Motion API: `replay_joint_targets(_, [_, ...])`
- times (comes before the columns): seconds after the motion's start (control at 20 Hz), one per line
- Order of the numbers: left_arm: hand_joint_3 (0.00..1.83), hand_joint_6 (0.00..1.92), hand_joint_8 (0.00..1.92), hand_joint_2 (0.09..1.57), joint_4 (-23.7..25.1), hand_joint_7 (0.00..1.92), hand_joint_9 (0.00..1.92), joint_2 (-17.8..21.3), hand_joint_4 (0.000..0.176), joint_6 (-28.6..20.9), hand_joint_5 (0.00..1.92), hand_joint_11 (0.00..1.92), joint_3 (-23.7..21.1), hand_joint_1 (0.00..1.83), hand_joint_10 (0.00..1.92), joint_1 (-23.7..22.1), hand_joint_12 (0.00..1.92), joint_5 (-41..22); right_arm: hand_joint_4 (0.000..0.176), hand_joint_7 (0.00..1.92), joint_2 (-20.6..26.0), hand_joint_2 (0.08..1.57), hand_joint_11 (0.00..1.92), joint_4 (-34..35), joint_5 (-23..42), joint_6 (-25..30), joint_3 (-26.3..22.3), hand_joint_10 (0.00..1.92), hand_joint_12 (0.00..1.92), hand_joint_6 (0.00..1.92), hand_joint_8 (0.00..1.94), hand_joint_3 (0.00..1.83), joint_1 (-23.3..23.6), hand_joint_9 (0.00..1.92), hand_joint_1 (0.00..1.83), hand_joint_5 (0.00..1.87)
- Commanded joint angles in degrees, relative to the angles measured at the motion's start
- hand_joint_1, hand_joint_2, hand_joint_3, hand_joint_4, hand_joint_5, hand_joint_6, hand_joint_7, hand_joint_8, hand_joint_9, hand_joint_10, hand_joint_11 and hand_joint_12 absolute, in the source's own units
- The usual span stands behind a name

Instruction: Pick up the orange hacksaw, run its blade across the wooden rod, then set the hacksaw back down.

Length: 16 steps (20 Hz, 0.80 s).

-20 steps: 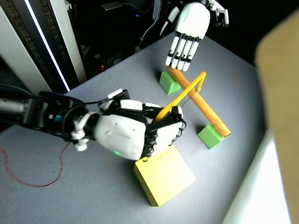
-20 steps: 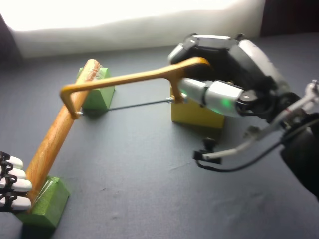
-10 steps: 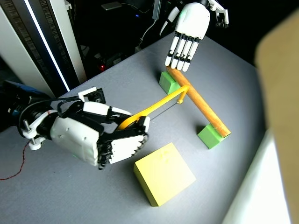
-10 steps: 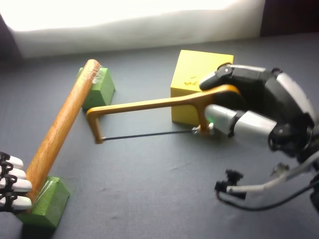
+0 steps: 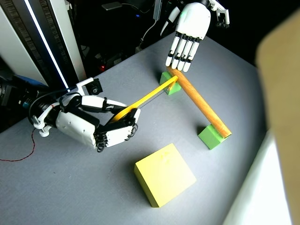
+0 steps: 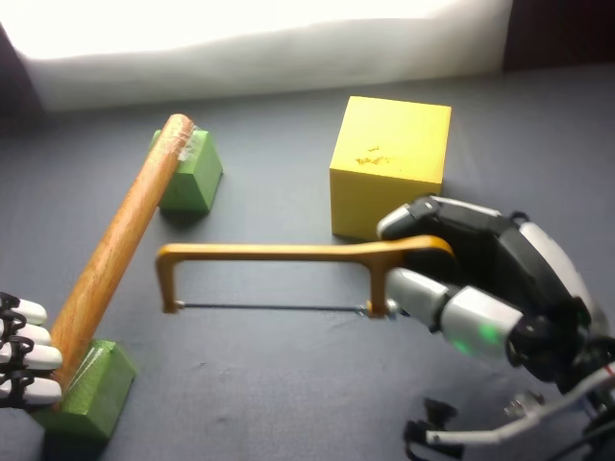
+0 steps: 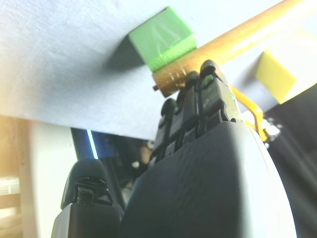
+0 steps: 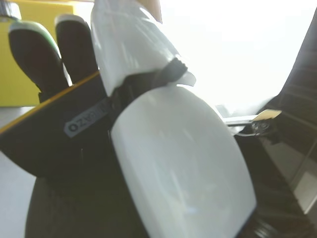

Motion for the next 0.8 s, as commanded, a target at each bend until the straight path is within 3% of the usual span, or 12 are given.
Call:
replay_joint_targets(0.0, [0.0, 0.0, 0.0, 1.2, -1.7, 0.02, 0.02, 0.2, 0.0, -0.1, 0.01, 0.01, -0.1, 0.08, 0.0, -0.4, 0.01, -2.1, 0.0, 0.84, 0.5, 1.17, 0.88, -4.2, 6.7, 1.4, -0.3, 1.4, 1.42, 1.02, 1.23, 0.0, -0.3, 0.9, 1.37, 0.78])
replay_joint_targets(0.05, [0.0, 0.0, 0.0, 1.2, -1.7, 0.02, 0.02, 0.2, 0.0, -0.1, 0.02, 0.01, -0.1, 0.07, 0.0, -0.4, 0.01, -2.1, 0.0, 0.84, 0.8, 1.15, 0.78, -4.3, 7.3, 2.0, -0.4, 1.27, 1.67, 0.92, 1.17, 0.0, -1.6, 0.92, 1.46, 0.81])
replay_joint_targets(0.15, [0.0, 0.0, 0.0, 1.21, -1.7, 0.01, 0.01, 0.2, 0.0, -0.1, 0.01, 0.0, 0.0, 0.06, 0.0, -0.3, 0.01, -2.1, 0.0, 0.84, 0.9, 1.17, 0.89, -4.3, 8.6, 3.6, -0.5, 1.37, 1.45, 1.03, 1.23, 0.0, -3.4, 0.91, 1.37, 0.78])
replay_joint_targets(0.35, [0.0, 0.0, 0.0, 1.2, -1.7, 0.02, 0.01, 0.2, 0.0, -0.1, 0.03, 0.02, 0.0, 0.09, 0.0, -0.4, 0.02, -2.1, 0.0, 0.87, 1.1, 1.16, 0.92, -4.2, 7.7, 5.2, -0.7, 1.34, 1.41, 1.02, 1.19, 0.0, -6.0, 0.93, 1.37, 0.8])
replay_joint_targets(0.4, [0.0, 0.0, 0.0, 1.2, -1.7, 0.02, 0.01, 0.2, 0.0, -0.1, 0.02, 0.0, 0.0, 0.08, 0.0, -0.4, 0.01, -2.1, 0.0, 0.88, 1.2, 1.14, 0.8, -4.2, 7.5, 5.1, -1.0, 1.2, 1.65, 0.95, 1.1, 0.0, -6.3, 0.95, 1.46, 0.83])
replay_joint_targets(0.6, [0.0, 0.0, 0.0, 1.2, -1.7, 0.02, 0.01, 0.2, 0.0, -0.1, 0.03, 0.01, -0.1, 0.08, 0.0, -0.3, 0.01, -2.1, 0.0, 0.85, 1.3, 1.14, 0.78, -4.2, 7.5, 5.2, -1.7, 1.18, 1.7, 1.0, 1.1, 0.0, -7.9, 0.94, 1.48, 0.8])
replay_joint_targets(0.7, [0.0, 0.0, 0.0, 1.2, -1.7, 0.03, 0.02, 0.2, 0.0, -0.1, 0.03, 0.01, -0.1, 0.13, 0.0, -0.3, 0.01, -2.1, 0.0, 0.78, 1.4, 1.17, 0.77, -4.2, 7.4, 5.0, -1.8, 1.27, 1.72, 1.06, 1.2, 0.01, -8.2, 0.86, 1.48, 0.76])
replay_joint_targets(0.75, [0.0, 0.0, 0.0, 1.2, -1.7, 0.03, 0.01, 0.2, 0.0, -0.1, 0.03, 0.01, -0.1, 0.08, 0.0, -0.3, 0.01, -2.1, 0.0, 0.71, 1.5, 1.24, 0.61, -4.2, 7.5, 4.9, -1.9, 1.5, 1.56, 1.35, 1.36, 0.0, -8.4, 0.79, 1.32, 0.62])
